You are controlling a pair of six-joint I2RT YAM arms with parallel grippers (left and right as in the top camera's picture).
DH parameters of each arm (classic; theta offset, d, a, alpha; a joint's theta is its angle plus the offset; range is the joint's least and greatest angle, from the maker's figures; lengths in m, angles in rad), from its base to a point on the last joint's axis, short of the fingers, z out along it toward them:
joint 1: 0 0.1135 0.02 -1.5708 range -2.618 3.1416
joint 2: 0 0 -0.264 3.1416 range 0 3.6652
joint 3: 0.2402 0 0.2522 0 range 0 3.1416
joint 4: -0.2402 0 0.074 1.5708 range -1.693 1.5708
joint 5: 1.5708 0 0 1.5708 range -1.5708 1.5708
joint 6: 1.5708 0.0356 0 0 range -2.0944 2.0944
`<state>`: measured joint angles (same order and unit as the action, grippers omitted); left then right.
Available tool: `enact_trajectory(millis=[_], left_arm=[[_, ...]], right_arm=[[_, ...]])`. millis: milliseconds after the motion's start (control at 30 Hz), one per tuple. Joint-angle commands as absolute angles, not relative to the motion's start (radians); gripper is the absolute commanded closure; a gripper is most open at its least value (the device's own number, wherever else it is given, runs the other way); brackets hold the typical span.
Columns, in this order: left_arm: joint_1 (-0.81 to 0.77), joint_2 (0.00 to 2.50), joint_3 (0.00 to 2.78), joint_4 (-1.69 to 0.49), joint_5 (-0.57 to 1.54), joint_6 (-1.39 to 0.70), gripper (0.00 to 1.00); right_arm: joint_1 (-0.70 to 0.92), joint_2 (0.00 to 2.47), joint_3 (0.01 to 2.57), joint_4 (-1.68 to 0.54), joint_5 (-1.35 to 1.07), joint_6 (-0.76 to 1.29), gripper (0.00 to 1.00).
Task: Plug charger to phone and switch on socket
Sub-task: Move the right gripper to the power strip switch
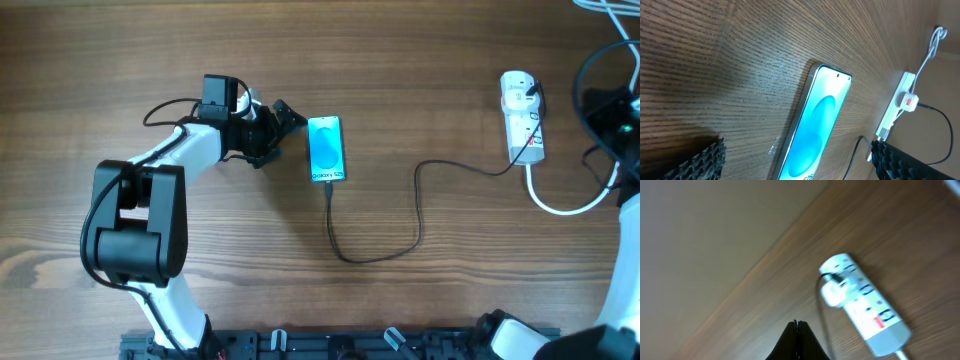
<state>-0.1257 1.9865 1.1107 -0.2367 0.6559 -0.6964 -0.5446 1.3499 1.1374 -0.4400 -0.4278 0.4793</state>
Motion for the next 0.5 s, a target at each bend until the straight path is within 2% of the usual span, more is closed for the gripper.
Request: enact_trajectory(millis=[0,467], left_arm=[[-0.101,2.126,1.016,-0.307,0.385,-0.684,0.00],[-0.101,2.126,1.016,-0.304,0.385,-0.684,0.00]], right_arm=[[-0.569,1.450,1.154,-0.425,-0.352,0.537,0.96],[-0.603,1.732,1.155,-0.258,-0.377,0.550,0.96]])
